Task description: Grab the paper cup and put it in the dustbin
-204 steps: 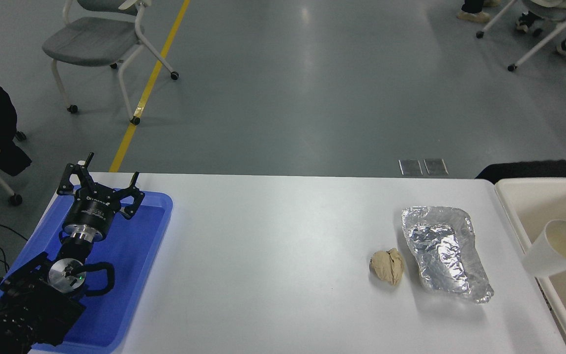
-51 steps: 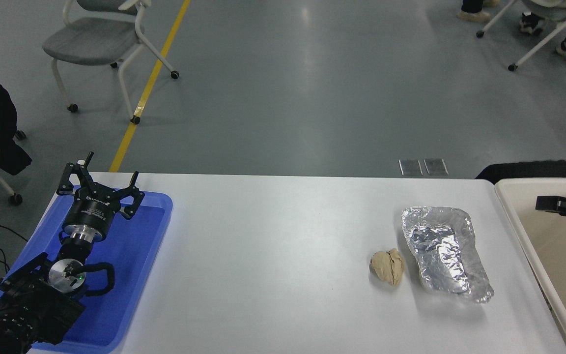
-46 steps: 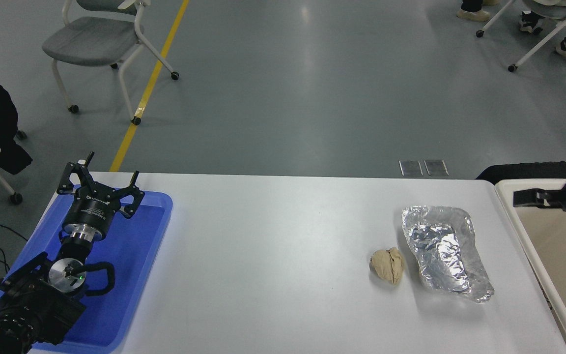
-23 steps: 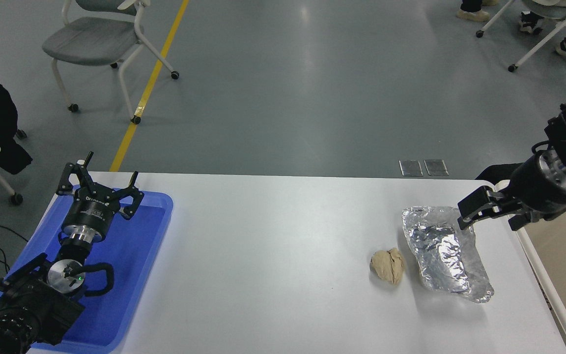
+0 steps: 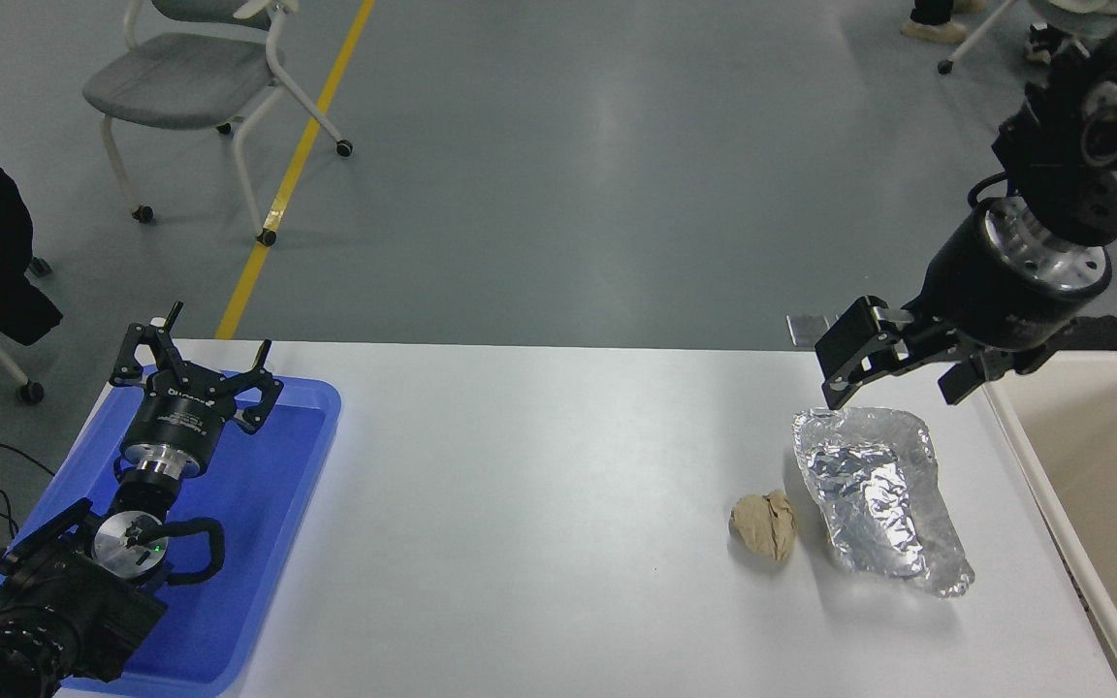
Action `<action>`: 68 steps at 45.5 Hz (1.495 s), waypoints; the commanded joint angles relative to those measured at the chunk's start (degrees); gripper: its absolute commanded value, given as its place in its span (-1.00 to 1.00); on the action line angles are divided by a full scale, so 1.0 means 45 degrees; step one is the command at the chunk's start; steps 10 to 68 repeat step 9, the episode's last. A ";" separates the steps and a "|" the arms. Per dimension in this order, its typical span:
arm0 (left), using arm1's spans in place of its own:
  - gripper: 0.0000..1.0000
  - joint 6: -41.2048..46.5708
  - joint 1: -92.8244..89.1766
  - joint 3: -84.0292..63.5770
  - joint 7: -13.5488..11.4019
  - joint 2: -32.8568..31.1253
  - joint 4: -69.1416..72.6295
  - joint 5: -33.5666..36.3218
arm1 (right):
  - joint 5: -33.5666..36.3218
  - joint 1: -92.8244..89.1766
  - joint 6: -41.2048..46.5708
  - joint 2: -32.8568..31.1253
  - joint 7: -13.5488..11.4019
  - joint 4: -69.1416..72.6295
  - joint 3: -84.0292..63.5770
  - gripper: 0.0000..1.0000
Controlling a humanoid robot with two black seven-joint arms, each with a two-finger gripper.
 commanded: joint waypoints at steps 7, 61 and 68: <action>1.00 0.0000 -0.0007 0.0000 -0.0001 0.0000 0.0004 -0.0001 | 0.0667 0.0611 0.0040 0.0598 0.0004 0.0082 -0.0299 1.00; 1.00 0.0000 0.0013 0.0000 -0.0001 0.0000 0.0004 -0.0001 | 0.0648 0.0611 0.0040 0.0598 0.0004 0.0082 -0.0416 1.00; 1.00 0.0000 0.0013 0.0000 -0.0001 0.0000 0.0004 -0.0001 | 0.0648 0.0611 0.0040 0.0598 0.0004 0.0082 -0.0416 1.00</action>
